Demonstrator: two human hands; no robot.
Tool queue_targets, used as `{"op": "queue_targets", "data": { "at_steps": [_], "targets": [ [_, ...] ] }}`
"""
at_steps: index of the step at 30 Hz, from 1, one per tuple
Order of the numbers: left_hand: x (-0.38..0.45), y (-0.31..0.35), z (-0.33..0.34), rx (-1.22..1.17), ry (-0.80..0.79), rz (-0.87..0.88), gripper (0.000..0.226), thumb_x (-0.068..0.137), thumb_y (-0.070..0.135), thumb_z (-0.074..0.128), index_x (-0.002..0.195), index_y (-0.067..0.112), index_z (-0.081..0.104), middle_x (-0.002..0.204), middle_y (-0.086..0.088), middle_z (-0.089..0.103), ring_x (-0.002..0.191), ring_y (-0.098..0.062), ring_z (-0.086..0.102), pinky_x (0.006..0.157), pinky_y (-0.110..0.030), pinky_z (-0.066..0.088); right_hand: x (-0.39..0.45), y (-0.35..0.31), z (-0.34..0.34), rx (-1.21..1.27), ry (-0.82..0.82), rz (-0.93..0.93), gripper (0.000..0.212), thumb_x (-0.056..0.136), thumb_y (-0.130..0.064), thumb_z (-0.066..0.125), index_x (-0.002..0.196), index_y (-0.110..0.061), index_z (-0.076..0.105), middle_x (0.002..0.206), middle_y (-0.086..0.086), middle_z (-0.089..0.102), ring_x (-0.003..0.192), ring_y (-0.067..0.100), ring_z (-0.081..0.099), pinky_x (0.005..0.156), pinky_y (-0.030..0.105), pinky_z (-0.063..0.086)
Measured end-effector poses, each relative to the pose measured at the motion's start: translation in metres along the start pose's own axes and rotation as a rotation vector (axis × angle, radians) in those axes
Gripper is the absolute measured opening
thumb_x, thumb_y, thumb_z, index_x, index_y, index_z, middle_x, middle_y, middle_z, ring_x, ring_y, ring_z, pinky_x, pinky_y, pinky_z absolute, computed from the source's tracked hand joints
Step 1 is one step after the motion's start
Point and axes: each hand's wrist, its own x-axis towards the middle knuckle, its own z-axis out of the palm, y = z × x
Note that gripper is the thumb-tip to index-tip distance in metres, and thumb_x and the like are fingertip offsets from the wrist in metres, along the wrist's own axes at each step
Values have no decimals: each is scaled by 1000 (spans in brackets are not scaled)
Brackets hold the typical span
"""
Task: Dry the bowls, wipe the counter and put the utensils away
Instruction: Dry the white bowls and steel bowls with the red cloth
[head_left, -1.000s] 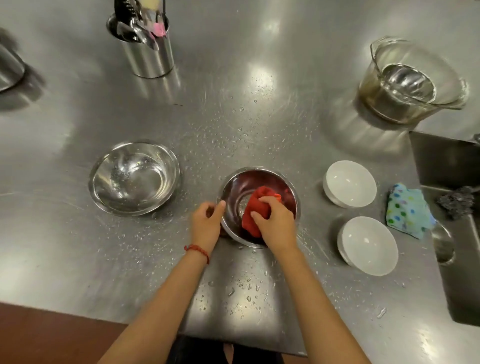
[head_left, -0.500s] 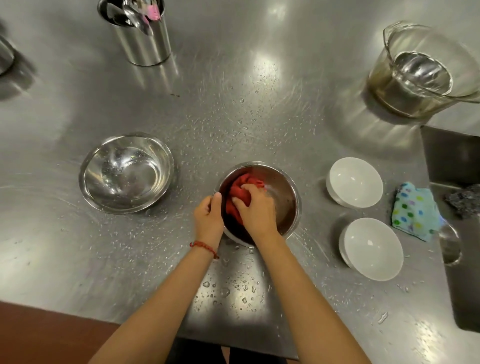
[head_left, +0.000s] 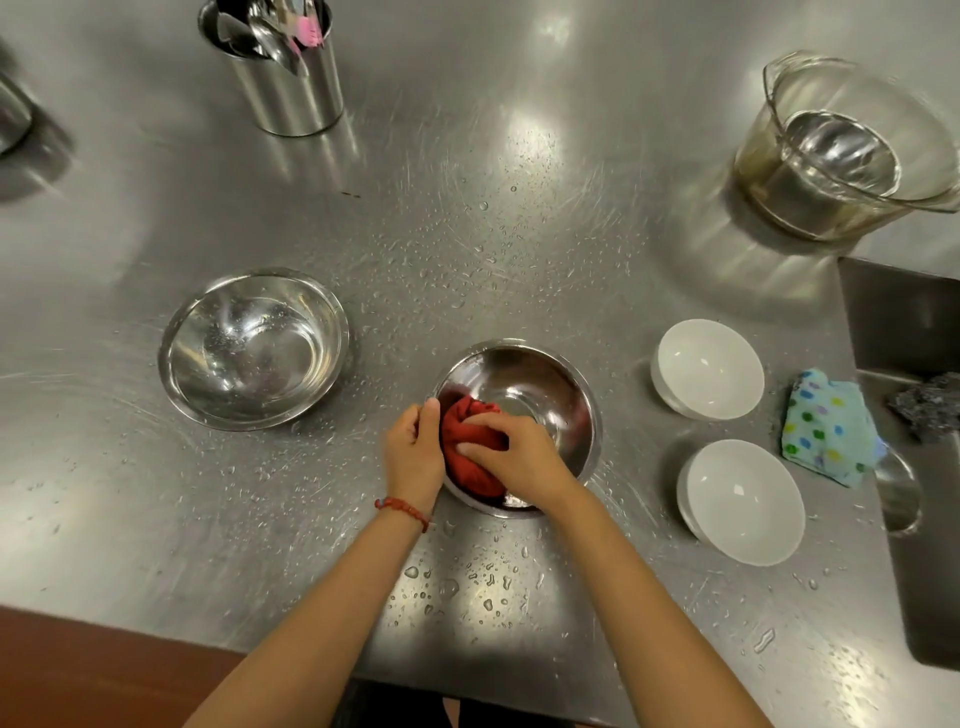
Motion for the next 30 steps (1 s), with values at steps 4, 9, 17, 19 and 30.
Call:
{"op": "queue_targets", "data": {
  "at_steps": [4,9,17,19,30],
  "targets": [
    [-7,1,4,13,-66,3,39,95,21,44,56,18,40,54,3,37,51,-10,33,49,-24,31,10,-5,5,52,296,32,28,78,-28,71,104,-21,67,100,-7,67,90,4,52,83,18,41],
    [0,4,3,-4,-80,35,41,94,18,47,54,20,36,53,4,34,44,1,32,43,-12,29,16,-11,10,72,451,117,33,80,-30,68,110,-21,63,110,2,66,104,16,55,86,16,33],
    [31,20,6,0,-71,-96,44,89,35,55,53,14,40,53,-6,36,54,-16,34,56,-27,34,4,-9,8,56,521,230,25,81,-28,67,104,-18,65,102,5,68,98,22,59,85,26,42],
    [12,10,7,8,-54,-73,39,91,36,50,59,14,43,55,-3,39,53,-13,36,50,-19,36,7,-12,11,109,558,289,27,82,-29,64,105,-15,64,103,6,67,101,25,59,90,35,46],
    [-5,5,9,42,144,13,43,94,21,47,54,21,33,54,4,35,51,-9,32,49,-21,31,10,-5,-21,-401,316,133,36,88,-24,58,122,-13,53,122,16,54,109,32,53,97,41,41]
  ]
}}
